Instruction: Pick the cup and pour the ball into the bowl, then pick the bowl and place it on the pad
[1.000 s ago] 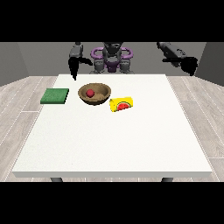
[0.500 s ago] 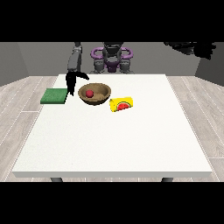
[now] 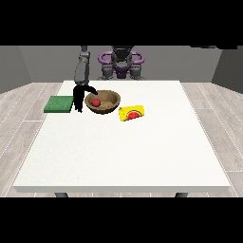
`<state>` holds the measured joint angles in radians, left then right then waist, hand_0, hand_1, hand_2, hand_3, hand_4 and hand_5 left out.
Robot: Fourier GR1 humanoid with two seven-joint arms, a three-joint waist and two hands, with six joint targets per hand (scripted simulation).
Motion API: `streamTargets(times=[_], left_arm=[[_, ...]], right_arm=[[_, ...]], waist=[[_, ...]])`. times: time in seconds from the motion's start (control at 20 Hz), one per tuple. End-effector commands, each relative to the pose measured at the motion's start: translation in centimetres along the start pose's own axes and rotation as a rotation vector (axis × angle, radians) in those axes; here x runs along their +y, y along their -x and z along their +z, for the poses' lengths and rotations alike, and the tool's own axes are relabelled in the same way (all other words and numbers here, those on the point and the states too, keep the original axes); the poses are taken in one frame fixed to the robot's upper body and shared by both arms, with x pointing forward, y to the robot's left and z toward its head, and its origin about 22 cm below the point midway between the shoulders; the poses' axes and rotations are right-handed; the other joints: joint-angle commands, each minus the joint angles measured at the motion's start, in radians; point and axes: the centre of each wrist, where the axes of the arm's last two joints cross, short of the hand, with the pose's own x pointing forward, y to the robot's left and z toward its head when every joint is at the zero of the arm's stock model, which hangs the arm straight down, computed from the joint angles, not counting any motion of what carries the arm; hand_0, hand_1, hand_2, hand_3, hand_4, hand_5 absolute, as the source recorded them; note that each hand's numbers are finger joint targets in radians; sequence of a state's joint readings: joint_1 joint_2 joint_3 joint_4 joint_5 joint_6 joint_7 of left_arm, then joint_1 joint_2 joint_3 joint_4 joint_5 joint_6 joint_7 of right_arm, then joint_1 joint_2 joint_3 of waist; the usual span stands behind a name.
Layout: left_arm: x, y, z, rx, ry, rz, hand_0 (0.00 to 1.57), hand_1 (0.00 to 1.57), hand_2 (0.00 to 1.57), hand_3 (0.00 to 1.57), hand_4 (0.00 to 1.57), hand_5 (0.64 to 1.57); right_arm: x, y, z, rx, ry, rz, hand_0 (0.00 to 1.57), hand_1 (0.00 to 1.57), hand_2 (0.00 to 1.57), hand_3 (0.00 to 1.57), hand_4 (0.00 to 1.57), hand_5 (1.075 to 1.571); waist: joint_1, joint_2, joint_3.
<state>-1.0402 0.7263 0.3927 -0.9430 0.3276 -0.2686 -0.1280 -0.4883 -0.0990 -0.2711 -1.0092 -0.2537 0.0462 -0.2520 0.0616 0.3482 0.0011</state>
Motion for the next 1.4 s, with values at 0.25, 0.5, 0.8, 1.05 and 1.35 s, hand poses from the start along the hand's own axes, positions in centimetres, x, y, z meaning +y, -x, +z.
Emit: streamTargets(times=[0.25, 0.5, 0.8, 1.05, 1.35], left_arm=[[-1.0, -2.9, -1.1, -0.088, 0.014, 0.001, 0.00, 0.00, 0.00, 0.00, 0.00, 1.531], [0.0, -4.6, -1.7, -0.076, 0.004, 0.006, 0.00, 0.00, 0.00, 0.00, 0.00, 1.530], [-0.9, -5.1, -2.2, -0.081, 0.065, 0.034, 0.00, 0.00, 0.00, 0.00, 0.00, 1.540], [-0.1, -6.8, -2.5, -0.138, 0.066, 0.027, 0.00, 0.00, 0.00, 0.00, 0.00, 1.538], [0.1, -6.1, -2.6, -0.086, 0.053, 0.064, 0.00, 0.00, 0.00, 0.00, 0.00, 1.544]], right_arm=[[0.8, 1.5, -2.0, -0.001, 0.041, -0.020, 0.00, 0.00, 0.00, 0.00, 0.34, 1.569], [1.3, 1.8, -2.1, -0.031, 0.034, -0.012, 0.00, 0.00, 0.00, 0.00, 0.29, 1.566], [4.0, 2.4, -2.4, 0.010, 0.050, 0.010, 0.00, 0.00, 0.00, 0.00, 0.43, 1.569], [4.8, 2.2, -2.8, 0.024, 0.107, 0.029, 0.00, 0.00, 0.00, 0.00, 0.42, 1.570], [3.1, 4.3, -0.6, 0.186, 0.169, 0.219, 1.57, 1.57, 1.57, 1.57, 1.17, 1.405]], waist=[[0.042, 0.061, 0.0001], [0.029, 0.058, -0.0001], [0.098, 0.063, -0.0005], [0.127, 0.097, -0.0006], [0.095, 0.053, -0.0023]])
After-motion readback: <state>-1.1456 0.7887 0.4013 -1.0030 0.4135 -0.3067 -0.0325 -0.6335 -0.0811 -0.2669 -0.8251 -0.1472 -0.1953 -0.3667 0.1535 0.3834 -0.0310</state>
